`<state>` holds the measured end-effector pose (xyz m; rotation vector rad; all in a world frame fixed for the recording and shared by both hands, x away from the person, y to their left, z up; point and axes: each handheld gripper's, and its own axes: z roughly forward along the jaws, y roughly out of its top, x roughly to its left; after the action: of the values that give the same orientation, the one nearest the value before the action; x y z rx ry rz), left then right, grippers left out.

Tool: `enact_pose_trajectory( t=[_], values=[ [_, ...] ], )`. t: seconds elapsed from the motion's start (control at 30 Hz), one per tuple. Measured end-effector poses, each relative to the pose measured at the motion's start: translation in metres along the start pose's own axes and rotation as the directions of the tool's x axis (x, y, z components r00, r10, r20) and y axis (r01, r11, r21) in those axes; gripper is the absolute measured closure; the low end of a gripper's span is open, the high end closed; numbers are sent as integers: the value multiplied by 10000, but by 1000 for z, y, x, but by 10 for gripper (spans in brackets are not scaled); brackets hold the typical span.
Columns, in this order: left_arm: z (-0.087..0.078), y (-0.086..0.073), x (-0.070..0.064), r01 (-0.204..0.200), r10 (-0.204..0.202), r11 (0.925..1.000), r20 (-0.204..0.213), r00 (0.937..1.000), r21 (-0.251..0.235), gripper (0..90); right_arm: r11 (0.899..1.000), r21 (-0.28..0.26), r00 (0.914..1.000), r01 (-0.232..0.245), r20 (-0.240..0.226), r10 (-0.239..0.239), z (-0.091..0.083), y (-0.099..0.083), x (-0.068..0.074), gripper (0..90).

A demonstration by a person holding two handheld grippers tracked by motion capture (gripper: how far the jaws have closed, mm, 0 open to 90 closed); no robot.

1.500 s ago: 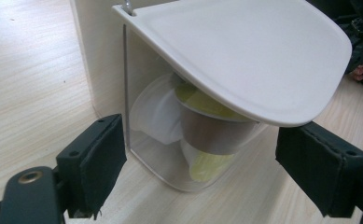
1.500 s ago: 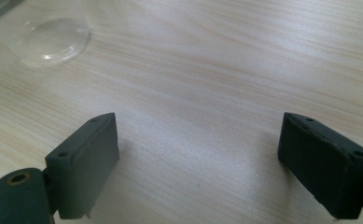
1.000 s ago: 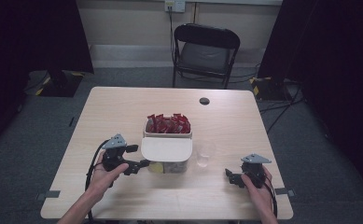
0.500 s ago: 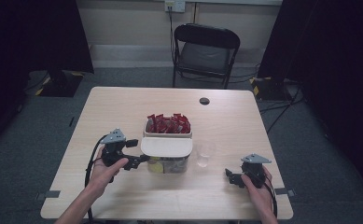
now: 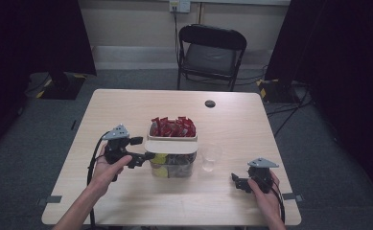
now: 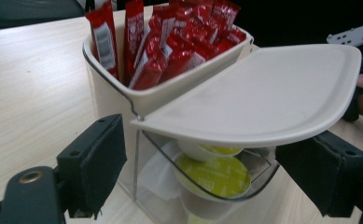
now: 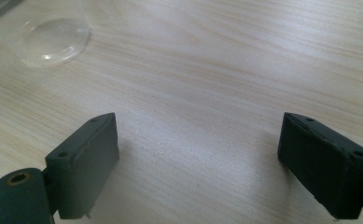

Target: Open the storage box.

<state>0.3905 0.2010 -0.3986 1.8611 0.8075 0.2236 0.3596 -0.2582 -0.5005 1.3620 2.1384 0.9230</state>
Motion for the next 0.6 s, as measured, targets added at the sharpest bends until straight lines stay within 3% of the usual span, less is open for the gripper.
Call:
enact_pose_trajectory(
  t=[0.23,0.6],
  values=[
    [2,10,-3,-228,227,9997,101,9997,120,157,10000,3,10000,-11,-2,11,0,0,0,117],
    [2,21,0,-191,192,9998,94,9998,-111,156,10000,1,10000,-4,1,4,0,0,0,117]
  ],
)
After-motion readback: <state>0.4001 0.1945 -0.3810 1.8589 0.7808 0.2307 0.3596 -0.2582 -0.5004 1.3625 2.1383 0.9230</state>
